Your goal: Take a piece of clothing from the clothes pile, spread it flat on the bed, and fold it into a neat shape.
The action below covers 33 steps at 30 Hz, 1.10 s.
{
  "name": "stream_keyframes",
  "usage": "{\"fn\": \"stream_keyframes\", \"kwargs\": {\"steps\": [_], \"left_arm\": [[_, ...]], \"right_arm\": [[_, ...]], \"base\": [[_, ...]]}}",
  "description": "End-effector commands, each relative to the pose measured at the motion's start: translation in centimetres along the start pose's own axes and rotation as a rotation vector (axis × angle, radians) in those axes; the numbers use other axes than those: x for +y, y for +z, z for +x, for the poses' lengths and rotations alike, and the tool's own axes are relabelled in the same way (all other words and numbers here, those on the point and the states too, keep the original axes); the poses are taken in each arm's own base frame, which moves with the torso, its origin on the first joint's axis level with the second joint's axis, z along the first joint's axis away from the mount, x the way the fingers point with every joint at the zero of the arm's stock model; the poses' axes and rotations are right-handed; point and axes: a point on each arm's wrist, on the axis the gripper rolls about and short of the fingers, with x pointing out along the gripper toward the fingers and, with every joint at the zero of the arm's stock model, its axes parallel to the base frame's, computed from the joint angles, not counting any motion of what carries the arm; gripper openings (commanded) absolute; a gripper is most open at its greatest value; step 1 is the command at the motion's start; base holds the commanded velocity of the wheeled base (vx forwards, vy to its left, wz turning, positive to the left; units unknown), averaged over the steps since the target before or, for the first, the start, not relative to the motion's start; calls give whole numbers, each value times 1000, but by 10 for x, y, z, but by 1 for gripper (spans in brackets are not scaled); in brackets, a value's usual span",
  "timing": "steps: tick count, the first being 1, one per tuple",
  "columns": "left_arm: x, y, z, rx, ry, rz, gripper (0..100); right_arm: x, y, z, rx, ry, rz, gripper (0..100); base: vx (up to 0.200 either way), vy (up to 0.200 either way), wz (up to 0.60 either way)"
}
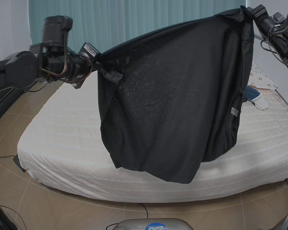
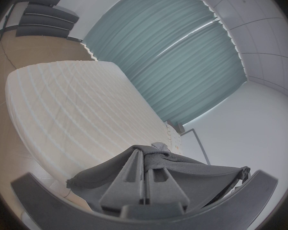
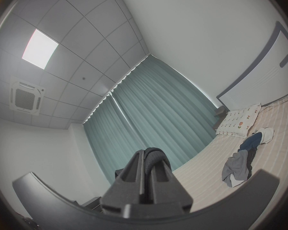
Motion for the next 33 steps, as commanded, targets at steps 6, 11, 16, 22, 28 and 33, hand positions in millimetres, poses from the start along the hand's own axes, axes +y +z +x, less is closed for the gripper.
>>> {"fn": "stream_keyframes", "kwargs": {"steps": [6,11,16,22,28,33], "left_arm": [[56,-14,108,59,154,-31,0],[73,-30,134,88,186,-27,0],[91,-51,161,123,217,-62,0],[100,-60,178,121,215,-109,0],[119,-82,202,119,203,-105,0],[135,-100,219,120,192,-101,100]], "right_arm": [[-74,-105,37,79,-91,-54,0],[-97,-148,37,166,-126,-65,0],[-124,-192,31,240,-184,-78,0],[-153,-232,22,287,-235,-96,0],[-179,-266,14,338,-271,-108,0],[-198,-292,4,387,-300,-122,100]], "base": [[200,0,0],[200,0,0],[200,0,0],[0,0,0],[0,0,0],[0,0,0]]}}
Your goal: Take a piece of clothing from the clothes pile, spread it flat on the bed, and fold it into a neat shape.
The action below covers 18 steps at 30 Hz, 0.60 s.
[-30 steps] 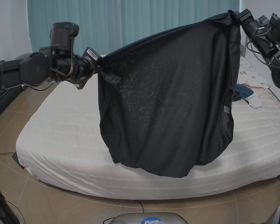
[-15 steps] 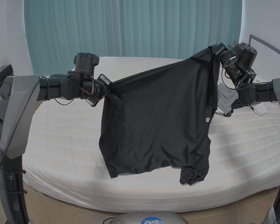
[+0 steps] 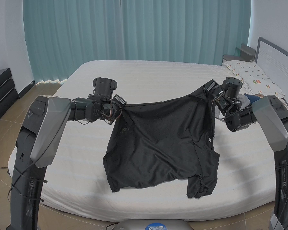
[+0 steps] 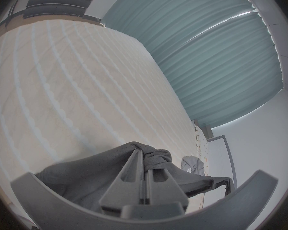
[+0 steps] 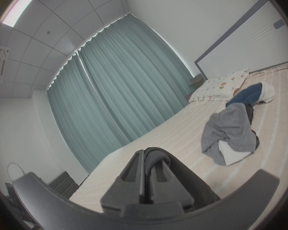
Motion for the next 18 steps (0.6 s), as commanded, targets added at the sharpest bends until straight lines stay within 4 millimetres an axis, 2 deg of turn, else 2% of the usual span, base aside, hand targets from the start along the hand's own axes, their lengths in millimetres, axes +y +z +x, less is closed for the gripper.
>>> {"fn": "stream_keyframes", "kwargs": {"steps": [1,6,8,10,15,18], "left_arm": [[23,-20,29,15,15,5,100],[43,-31,45,28,53,11,100],[56,-37,54,25,97,26,100],[61,-36,56,3,127,26,100],[76,-26,52,28,233,16,100],[77,-21,43,67,297,34,100]], "right_arm": [[-23,-41,5,75,-31,-21,100],[-36,-74,3,157,-43,-39,100],[-50,-93,2,200,-67,-49,100],[-59,-101,1,226,-93,-56,100],[-78,-99,-5,280,-175,-72,100],[-88,-87,-14,324,-217,-80,100]], "base": [[0,0,0],[0,0,0],[0,0,0],[0,0,0],[0,0,0],[0,0,0]]}}
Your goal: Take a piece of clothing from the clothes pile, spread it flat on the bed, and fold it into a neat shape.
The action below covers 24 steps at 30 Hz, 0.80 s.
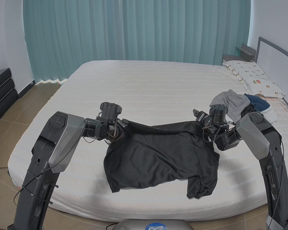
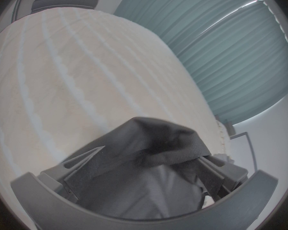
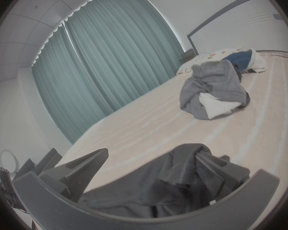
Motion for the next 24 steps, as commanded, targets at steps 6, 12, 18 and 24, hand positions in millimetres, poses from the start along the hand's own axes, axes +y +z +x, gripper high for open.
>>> {"fn": "stream_keyframes", "kwargs": {"steps": [6,12,18,24], "left_arm": [[8,30,-39,163,87,32,100],[18,34,-66,232,108,49,100],[37,22,-95,250,61,110,100],[60,3,-118,253,17,111,100]], "right_arm": [[-35,27,-31,82,-86,12,100],[-40,48,-68,152,-51,78,100],[-41,40,-122,322,0,124,100],[-51,29,-156,411,6,133,100]], "base": [[0,0,0],[0,0,0],[0,0,0],[0,0,0]]}}
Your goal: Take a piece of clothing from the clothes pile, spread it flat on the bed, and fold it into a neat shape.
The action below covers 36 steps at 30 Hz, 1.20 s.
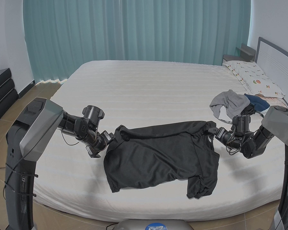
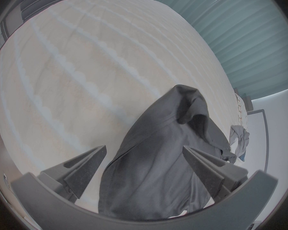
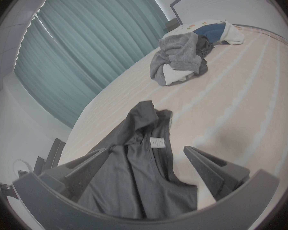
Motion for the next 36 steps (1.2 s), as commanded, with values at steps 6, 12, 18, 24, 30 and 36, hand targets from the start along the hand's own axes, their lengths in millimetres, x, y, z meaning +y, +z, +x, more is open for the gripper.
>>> {"fn": "stream_keyframes", "kwargs": {"steps": [6,12,18,24,30,36], "left_arm": [[26,-44,-53,-33,-140,-40,100],[38,-74,-52,-4,-147,-48,100],[38,-76,-49,-35,-215,-113,100],[36,-86,-48,-33,-224,-95,100],[37,-90,-47,-56,-200,-92,100],[34,-95,-43,-83,-190,-78,100]], "right_arm": [[-15,-35,-62,178,-8,26,100],[-21,-59,-75,258,-46,16,100],[-21,-65,-79,257,-33,7,100],[-13,-65,-76,249,-9,-8,100],[-15,-72,-80,274,-25,29,100],[-22,-72,-79,280,-40,66,100]], "base": [[0,0,0],[0,0,0],[0,0,0],[-67,0,0],[-200,0,0],[-133,0,0]]}}
